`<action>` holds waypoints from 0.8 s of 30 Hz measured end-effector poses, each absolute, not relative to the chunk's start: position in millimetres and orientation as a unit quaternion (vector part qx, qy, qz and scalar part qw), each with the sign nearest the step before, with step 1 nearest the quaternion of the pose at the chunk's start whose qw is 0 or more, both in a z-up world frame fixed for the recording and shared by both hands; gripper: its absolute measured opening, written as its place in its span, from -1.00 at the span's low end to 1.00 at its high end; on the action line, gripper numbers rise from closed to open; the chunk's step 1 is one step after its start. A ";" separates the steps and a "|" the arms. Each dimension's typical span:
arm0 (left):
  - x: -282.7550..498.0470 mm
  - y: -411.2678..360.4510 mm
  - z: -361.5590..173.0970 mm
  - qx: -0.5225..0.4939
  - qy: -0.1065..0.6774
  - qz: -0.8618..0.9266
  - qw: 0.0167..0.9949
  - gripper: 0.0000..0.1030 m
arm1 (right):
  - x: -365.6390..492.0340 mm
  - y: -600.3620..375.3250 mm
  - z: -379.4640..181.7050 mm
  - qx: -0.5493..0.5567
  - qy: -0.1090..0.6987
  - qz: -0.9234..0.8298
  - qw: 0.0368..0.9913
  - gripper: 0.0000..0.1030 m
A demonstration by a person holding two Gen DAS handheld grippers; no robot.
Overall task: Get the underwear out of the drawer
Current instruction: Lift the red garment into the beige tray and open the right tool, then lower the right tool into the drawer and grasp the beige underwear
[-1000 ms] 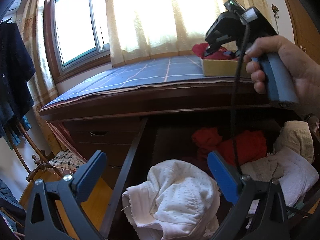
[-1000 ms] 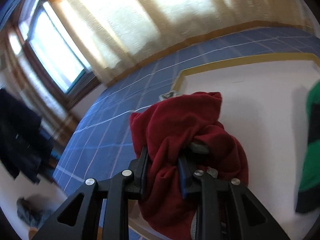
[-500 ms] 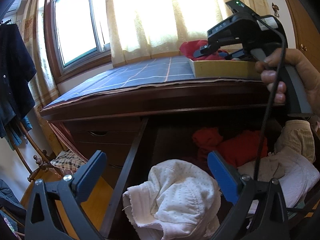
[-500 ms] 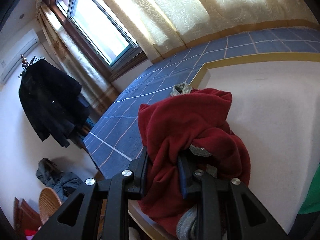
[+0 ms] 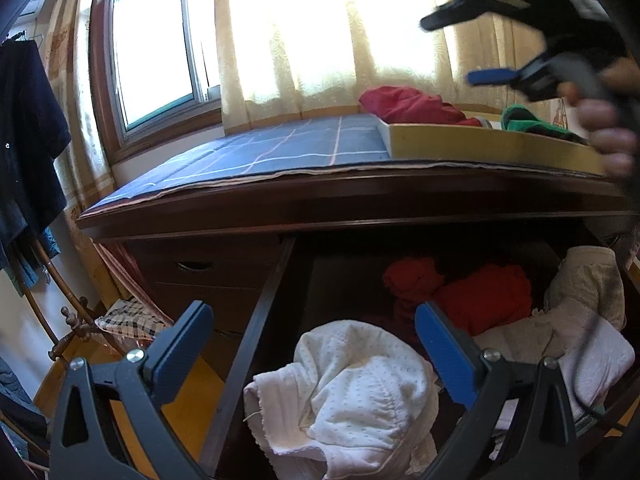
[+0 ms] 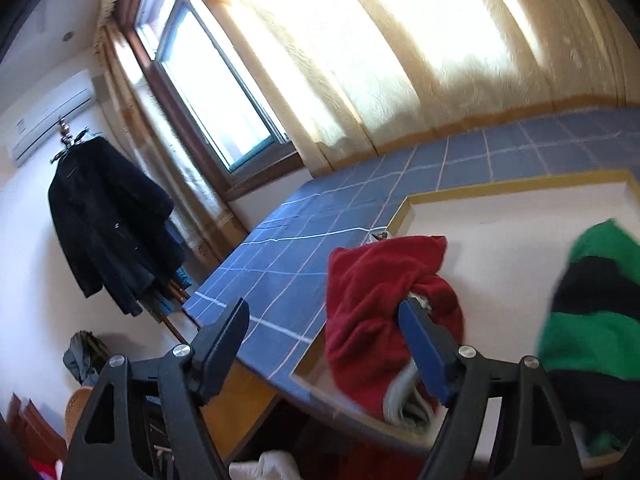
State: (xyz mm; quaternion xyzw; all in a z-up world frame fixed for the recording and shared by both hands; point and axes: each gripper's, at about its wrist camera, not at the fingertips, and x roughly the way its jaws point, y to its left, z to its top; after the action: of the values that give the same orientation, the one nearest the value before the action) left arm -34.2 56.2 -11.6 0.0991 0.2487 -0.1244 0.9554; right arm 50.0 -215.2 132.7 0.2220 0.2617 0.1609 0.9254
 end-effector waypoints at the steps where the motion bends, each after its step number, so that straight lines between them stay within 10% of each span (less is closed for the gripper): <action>1: -33.8 55.8 -11.7 0.100 0.248 -0.124 0.955 1.00 | 40.4 -218.0 135.3 0.221 0.259 0.164 0.926 0.54; 24: -33.1 47.5 -14.1 0.118 0.245 -0.098 0.957 1.00 | -140.4 -272.4 21.4 0.256 0.395 0.089 0.878 0.54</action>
State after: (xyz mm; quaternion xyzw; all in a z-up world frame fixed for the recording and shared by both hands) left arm -33.1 47.5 -14.1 0.1179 0.2447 -0.0981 0.9574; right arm -140.4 -272.4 21.4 0.2559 0.3951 0.0887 0.8778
